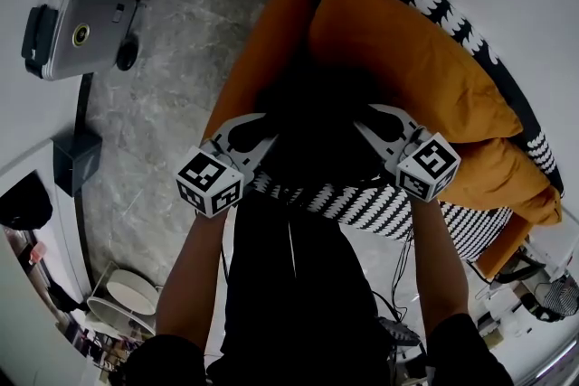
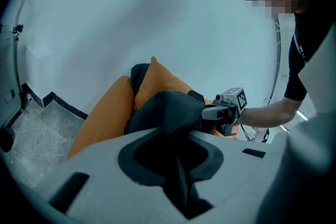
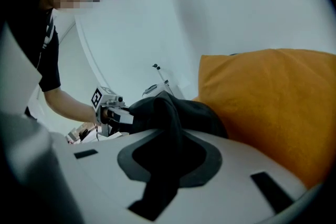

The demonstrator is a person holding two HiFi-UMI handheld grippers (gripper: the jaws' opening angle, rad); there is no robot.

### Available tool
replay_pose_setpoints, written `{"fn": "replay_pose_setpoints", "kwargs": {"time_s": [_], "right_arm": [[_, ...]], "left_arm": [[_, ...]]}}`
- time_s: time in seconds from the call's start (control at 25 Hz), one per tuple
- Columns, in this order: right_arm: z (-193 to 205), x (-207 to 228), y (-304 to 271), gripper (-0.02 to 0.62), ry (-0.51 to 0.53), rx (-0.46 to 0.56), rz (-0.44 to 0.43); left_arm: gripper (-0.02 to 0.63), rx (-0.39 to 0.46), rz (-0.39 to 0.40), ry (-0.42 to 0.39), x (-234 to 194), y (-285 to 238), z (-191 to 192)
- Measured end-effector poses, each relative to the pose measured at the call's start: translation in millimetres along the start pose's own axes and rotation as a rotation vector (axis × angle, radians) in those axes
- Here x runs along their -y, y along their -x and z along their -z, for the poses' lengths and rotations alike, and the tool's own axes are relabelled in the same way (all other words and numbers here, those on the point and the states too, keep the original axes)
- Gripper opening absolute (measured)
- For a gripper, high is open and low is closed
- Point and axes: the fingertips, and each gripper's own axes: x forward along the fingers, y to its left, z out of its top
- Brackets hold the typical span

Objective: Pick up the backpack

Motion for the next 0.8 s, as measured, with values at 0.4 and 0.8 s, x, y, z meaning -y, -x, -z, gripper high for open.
{"fn": "replay_pose_setpoints", "kwargs": {"time_s": [0.4,0.8], "right_arm": [[2.8,-23.3,9.2,0.054,-0.011,0.038,-0.024],[18.6,-52.6,43.7,0.051,-0.01,0.062,-0.042]], "left_arm": [[0.066,0.022,-0.011,-0.026,10.7,13.5,2.9],[0.062,0.014,-0.015,-0.055,50.1,24.9,14.8]]}}
